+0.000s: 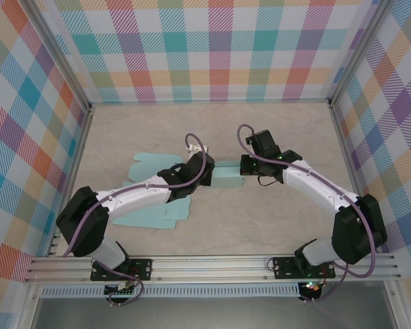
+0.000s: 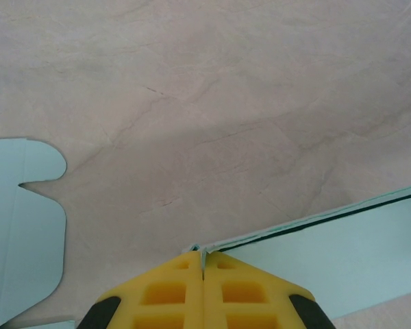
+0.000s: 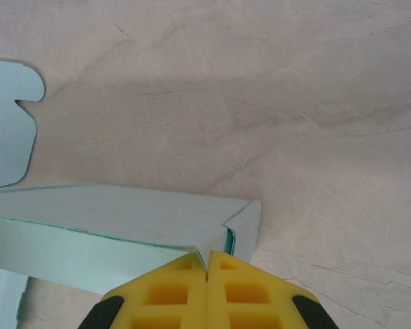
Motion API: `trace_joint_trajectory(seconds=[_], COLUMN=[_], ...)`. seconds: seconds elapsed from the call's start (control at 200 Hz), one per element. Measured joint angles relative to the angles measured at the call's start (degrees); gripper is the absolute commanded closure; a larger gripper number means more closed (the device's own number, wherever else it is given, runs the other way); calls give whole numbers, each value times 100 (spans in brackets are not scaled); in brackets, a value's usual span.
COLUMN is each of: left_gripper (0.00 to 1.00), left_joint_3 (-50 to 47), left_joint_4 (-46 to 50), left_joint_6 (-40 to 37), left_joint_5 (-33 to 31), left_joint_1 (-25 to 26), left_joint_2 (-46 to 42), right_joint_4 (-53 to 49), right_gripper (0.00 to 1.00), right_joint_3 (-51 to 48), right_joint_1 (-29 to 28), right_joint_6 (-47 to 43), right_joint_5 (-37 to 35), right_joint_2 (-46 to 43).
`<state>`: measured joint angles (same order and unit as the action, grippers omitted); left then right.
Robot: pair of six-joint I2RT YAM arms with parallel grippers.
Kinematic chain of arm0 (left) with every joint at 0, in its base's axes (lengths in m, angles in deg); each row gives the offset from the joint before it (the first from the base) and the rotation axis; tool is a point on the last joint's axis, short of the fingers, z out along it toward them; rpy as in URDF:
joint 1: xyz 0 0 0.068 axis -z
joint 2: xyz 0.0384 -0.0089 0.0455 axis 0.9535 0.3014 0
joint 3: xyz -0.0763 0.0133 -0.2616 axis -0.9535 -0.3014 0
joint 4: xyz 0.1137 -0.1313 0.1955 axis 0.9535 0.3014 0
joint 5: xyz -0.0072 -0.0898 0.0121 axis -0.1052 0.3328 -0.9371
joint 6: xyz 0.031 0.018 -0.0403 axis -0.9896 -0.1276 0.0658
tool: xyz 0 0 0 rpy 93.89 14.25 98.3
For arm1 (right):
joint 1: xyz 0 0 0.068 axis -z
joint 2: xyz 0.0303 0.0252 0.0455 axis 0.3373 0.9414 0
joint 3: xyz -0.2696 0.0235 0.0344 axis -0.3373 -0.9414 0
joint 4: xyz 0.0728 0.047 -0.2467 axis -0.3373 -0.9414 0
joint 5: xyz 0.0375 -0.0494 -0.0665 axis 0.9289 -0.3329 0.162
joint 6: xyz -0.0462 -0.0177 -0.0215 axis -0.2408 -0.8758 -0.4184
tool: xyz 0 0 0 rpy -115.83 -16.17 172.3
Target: Fold the paper box
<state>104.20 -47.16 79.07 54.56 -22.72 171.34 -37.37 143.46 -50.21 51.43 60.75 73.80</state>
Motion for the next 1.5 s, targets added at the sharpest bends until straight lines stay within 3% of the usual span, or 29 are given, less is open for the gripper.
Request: trace_joint_trajectory(seconds=[1.5], left_gripper=[95], left_joint_3=[577], left_joint_4=[581], left_joint_6=[1193], left_joint_5=[310], left_joint_1=[0], left_joint_2=[494], right_joint_4=[568], right_gripper=[100], right_joint_3=[-645], right_joint_1=[-455], right_joint_6=[-450], right_joint_5=[-1198], right_joint_2=[-35])
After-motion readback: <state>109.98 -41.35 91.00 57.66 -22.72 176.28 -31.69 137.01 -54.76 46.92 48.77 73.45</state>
